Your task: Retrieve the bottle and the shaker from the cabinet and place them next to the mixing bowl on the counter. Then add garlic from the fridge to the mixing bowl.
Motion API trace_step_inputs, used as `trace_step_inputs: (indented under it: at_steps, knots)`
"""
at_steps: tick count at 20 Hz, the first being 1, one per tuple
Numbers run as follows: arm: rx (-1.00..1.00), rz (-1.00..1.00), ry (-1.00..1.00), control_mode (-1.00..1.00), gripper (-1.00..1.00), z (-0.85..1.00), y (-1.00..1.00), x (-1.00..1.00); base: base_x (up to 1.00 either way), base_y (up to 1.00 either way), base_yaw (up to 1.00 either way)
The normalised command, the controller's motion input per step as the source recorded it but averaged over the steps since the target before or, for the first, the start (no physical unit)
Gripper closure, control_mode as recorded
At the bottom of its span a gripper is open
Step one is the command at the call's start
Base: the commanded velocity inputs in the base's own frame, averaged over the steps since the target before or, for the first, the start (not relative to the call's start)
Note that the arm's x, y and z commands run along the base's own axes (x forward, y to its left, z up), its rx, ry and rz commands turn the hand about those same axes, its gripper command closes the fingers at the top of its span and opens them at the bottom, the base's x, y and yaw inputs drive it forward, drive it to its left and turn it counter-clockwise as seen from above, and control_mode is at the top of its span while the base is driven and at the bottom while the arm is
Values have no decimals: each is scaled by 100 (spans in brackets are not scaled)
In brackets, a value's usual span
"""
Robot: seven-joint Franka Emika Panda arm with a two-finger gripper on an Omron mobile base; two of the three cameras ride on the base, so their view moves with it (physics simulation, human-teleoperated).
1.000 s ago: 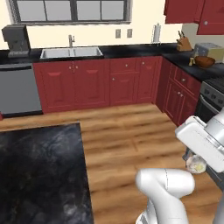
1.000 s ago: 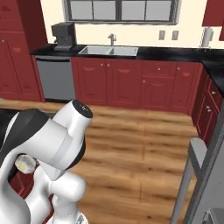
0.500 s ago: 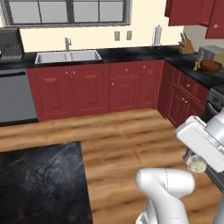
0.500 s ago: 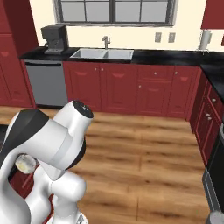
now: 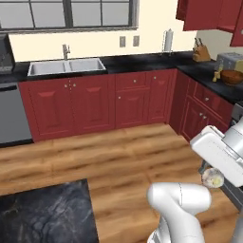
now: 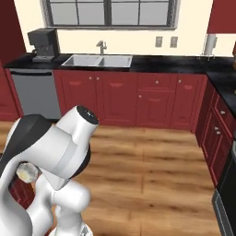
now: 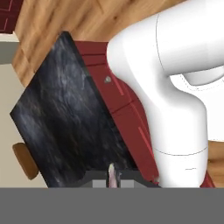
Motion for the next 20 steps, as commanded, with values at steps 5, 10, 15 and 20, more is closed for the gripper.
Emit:
trace_step_inputs:
  at_steps: [5,10,15,20]
  knots:
    - [0,0,0,100,100,0,0,0,62,0,-16]
    - [0,0,0,100,100,0,0,0,66,0,-18]
    - [0,0,0,100,100,0,0,0,70,0,-19]
    - [0,0,0,100,100,0,0,0,68,0,-20]
